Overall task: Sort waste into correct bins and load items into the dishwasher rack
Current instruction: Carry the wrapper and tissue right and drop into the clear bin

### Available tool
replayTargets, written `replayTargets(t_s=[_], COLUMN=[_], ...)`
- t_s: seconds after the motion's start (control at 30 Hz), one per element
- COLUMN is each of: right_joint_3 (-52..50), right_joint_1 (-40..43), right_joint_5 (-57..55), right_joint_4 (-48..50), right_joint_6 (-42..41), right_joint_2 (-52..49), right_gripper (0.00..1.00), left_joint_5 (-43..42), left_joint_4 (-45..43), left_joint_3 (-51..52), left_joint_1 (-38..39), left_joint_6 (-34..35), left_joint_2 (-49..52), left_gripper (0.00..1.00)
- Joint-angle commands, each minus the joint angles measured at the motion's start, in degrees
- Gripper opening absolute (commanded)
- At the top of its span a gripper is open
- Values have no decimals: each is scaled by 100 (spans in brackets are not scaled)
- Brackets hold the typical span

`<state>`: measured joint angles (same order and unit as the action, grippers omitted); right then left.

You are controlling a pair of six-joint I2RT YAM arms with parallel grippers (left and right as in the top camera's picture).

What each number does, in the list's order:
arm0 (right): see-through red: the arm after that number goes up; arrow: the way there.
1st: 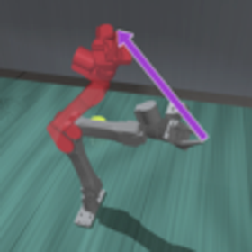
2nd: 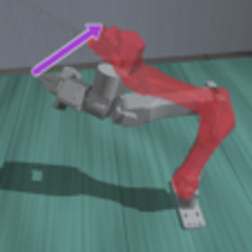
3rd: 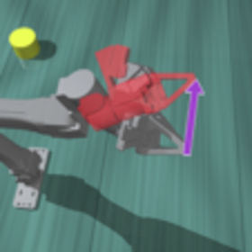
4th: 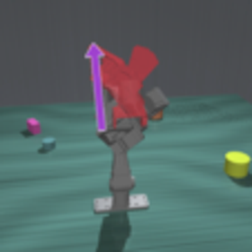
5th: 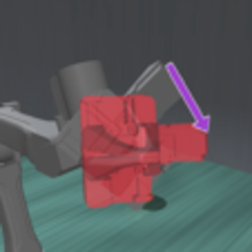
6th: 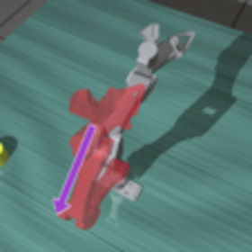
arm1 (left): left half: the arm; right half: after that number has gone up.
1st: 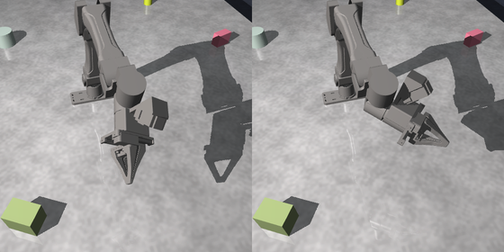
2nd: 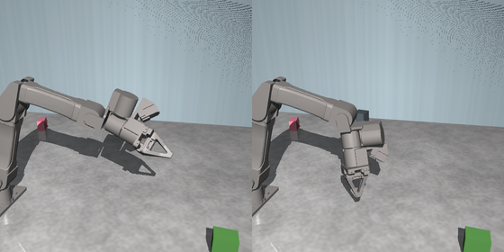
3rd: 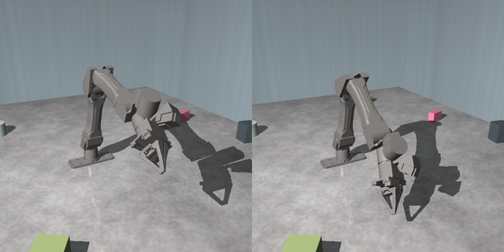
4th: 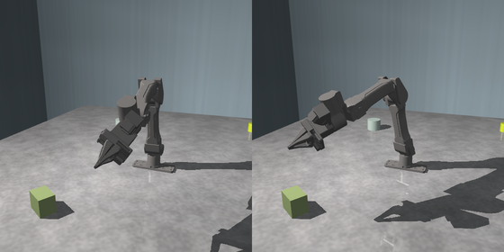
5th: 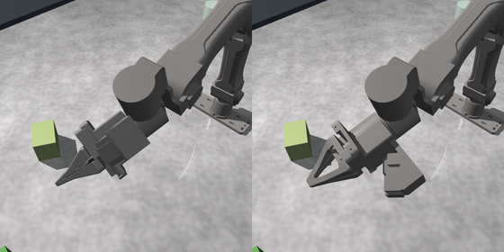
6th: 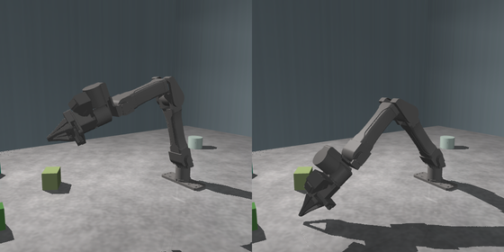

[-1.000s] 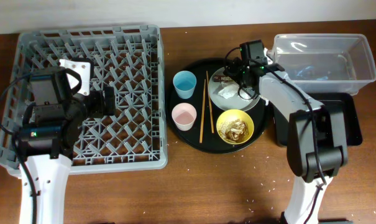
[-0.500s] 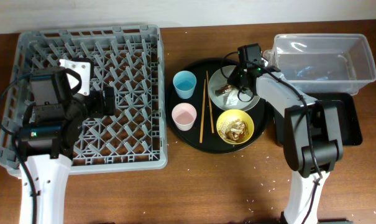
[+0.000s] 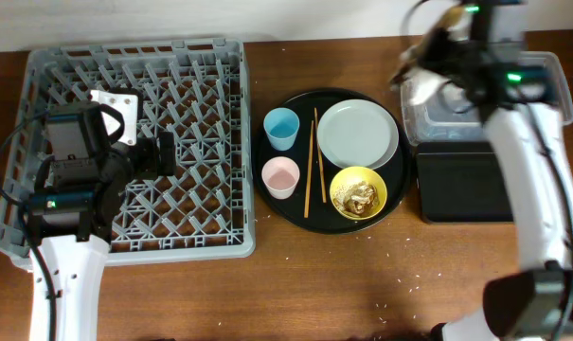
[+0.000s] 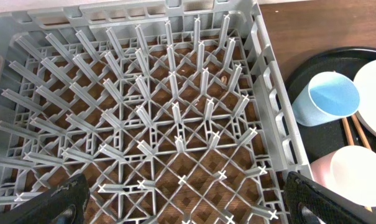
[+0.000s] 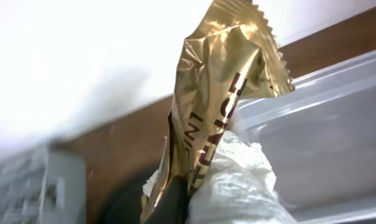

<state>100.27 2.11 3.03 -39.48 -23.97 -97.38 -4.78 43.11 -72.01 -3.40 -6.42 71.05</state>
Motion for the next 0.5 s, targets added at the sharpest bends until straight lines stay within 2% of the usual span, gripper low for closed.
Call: replayTargets(t_s=[0.0, 0.1, 0.27, 0.47], right_joint_3=[-52, -61, -61, -61], right_joint_1=[570, 848, 885, 885], right_joint_5=[-452, -1001, -1235, -1276], right_joint_4=[-28, 302, 1005, 1145], right_joint_6=[-568, -807, -807, -804], right_joint_2=[-278, -695, -1572, -2087], right_gripper=[4, 4, 4, 4], left_joint_5=[-103, -103, -103, -103], left_joint_4=[-13, -13, -13, -13], left_joint_3=[-68, -68, -68, -68], left_joint_1=[-15, -13, -13, -13], left_joint_6=[33, 31, 33, 33], left_joint_2=[26, 26, 26, 26], left_gripper=[100, 100, 100, 100])
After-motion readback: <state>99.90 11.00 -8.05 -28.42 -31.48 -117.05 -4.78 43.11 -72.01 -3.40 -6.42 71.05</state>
